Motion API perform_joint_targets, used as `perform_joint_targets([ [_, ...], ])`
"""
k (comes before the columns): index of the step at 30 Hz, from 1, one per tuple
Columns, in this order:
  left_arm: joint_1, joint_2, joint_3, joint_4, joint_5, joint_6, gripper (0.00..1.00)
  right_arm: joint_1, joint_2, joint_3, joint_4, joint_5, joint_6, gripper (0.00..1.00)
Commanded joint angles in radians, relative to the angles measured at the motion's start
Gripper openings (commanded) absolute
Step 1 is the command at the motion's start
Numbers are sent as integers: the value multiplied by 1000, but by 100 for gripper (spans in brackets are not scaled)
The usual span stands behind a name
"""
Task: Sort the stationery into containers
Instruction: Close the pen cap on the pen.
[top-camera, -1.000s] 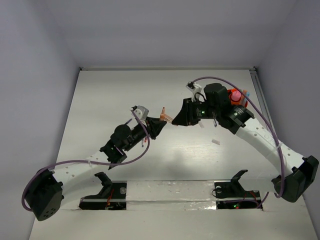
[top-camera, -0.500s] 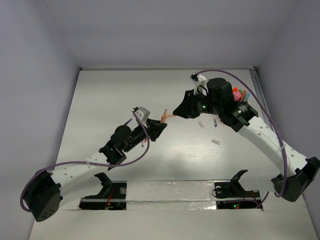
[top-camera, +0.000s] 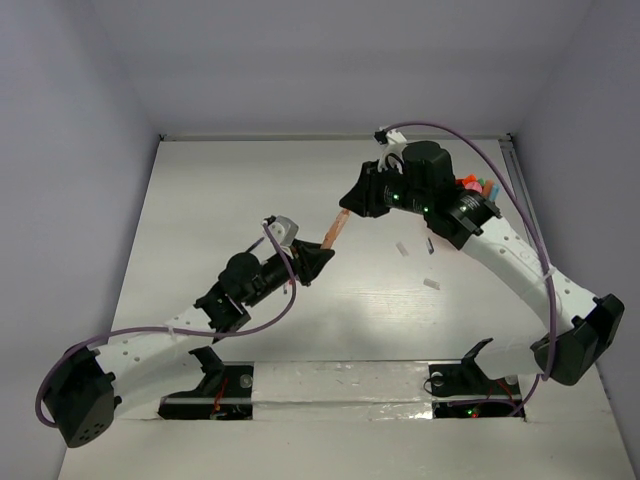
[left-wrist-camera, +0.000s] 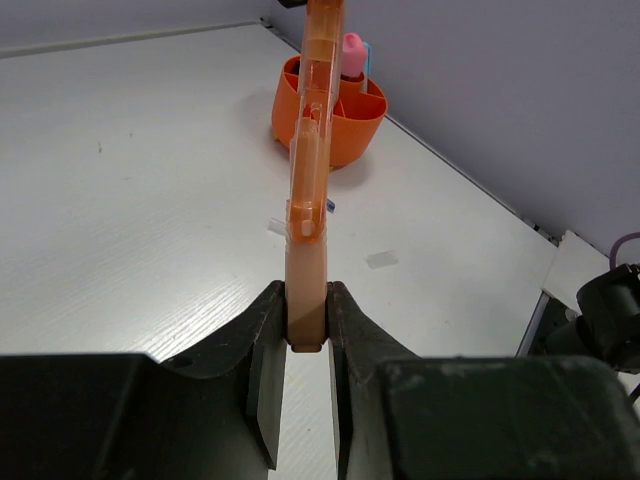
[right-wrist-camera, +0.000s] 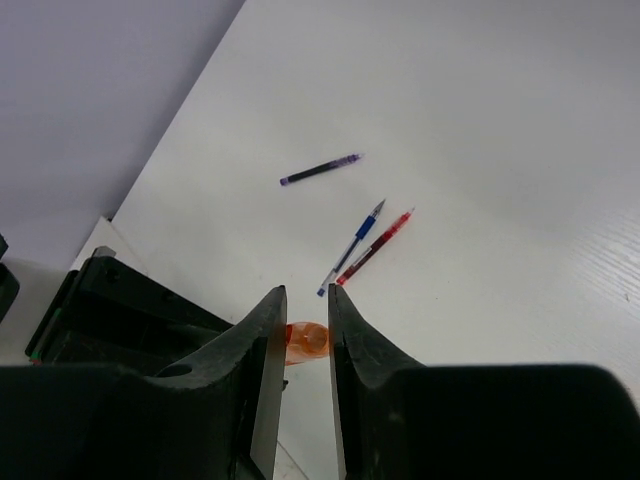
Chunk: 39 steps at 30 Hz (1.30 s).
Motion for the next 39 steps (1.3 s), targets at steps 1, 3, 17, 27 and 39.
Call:
perform_joint_targets([
  [1, -8, -23, 50, 21, 15, -9, 0, -16, 12, 57, 62, -10, -22, 0],
  [3, -8, -21, 53, 25, 18, -7, 0, -16, 20, 56, 65, -44, -17, 0],
  [17, -8, 20, 140, 12, -28, -28, 0, -16, 9, -64, 117, -152, 56, 0],
  [27, -8, 44, 189, -11, -89, -81, 0, 35, -58, -128, 146, -130, 73, 0],
  [39, -8, 61, 208, 4, -92, -111, 0, 101, -92, -213, 175, -28, 72, 44],
])
